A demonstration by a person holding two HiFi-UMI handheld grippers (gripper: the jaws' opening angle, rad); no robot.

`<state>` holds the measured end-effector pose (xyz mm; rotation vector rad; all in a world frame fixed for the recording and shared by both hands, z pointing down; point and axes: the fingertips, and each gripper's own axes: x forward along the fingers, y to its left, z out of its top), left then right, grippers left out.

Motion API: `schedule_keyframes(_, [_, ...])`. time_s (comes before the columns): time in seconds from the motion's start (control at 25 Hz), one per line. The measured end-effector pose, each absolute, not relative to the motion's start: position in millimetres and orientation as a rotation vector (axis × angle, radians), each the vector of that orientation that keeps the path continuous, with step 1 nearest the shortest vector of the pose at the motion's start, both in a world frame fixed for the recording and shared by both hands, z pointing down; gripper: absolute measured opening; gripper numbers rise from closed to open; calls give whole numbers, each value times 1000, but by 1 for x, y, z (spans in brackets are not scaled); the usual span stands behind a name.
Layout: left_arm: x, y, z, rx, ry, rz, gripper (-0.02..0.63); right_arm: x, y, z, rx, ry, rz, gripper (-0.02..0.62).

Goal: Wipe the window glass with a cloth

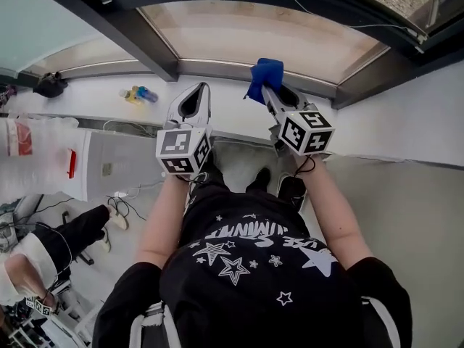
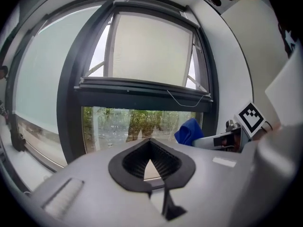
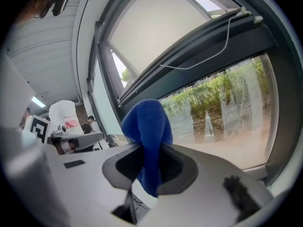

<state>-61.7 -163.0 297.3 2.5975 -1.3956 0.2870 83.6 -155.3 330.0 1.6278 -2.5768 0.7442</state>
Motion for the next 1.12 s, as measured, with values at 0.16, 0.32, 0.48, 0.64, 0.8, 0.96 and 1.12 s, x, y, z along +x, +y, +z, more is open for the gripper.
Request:
schedule_keyframes(0.16, [-99,-198,298,2577,-1412,254,8,44,-185,329,1579,-2570,686,77])
schedule_keyframes(0.32, [-145,-238,295,2576,-1408,237,8,-8,-221,326,1560,-2564,671,77])
schedule_keyframes(0.48, [-186,-279,292,2619,-1404,235,8,-61,-265,329,1546,-2559,647,77])
schedule_keyframes(0.64, [-233,-316,294,2606,-1434,205,8,-118,-310,339,1523,-2567,619,77])
schedule_keyframes(0.8, [-267,-342,295,2565,-1464,149,8,-163,-349,348,1491,-2561,600,77])
schedule_keyframes(0.96, [-290,-359,296,2590,-1458,145,8,-196,-389,353,1476,-2549,534,77])
schedule_keyframes(1.12, [-320,-372,309,2546,-1486,140,8,-224,-420,368,1442,-2514,471,77])
